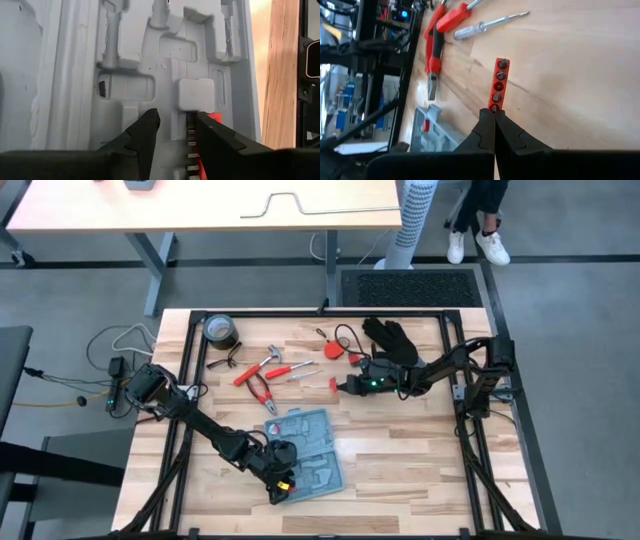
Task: Prefit tool cases
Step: Remove the right orange screwdriver bits from the gray prefit tool case, then adjust the orange screwdriver bit on the table
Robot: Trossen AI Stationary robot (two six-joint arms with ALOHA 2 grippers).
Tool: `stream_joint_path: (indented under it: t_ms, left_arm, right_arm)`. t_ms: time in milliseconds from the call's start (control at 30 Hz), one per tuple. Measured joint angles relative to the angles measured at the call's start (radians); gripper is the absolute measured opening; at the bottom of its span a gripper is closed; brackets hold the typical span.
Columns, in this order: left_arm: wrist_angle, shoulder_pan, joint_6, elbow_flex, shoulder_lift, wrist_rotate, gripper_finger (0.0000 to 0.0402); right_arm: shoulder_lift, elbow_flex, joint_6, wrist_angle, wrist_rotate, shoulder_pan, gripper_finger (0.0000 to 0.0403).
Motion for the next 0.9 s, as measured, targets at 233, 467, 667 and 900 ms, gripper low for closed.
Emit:
stream_joint_path:
  t_ms: [233, 467, 667, 900]
  left_arm:
    - [0.000, 0.000, -0.001, 0.000, 0.000, 0.005, 0.0130]
    - [-0.002, 0.000, -0.013, 0.000, -0.005, 0.006, 0.0130]
    - [-0.001, 0.000, -0.021, 0.000, -0.005, 0.004, 0.0130]
    - [-0.023, -0.002, -0.021, 0.000, -0.017, -0.013, 0.0130]
  right_arm:
    - [0.000, 0.000, 0.094, -0.005, -0.010, 0.014, 0.0038]
    - [-0.004, 0.001, 0.211, -0.067, -0.123, 0.070, 0.0113]
    - [-0.005, 0.002, 0.254, -0.066, -0.095, 0.128, 0.0148]
    - [-0.092, 0.000, 0.297, -0.352, 0.023, 0.248, 0.0138]
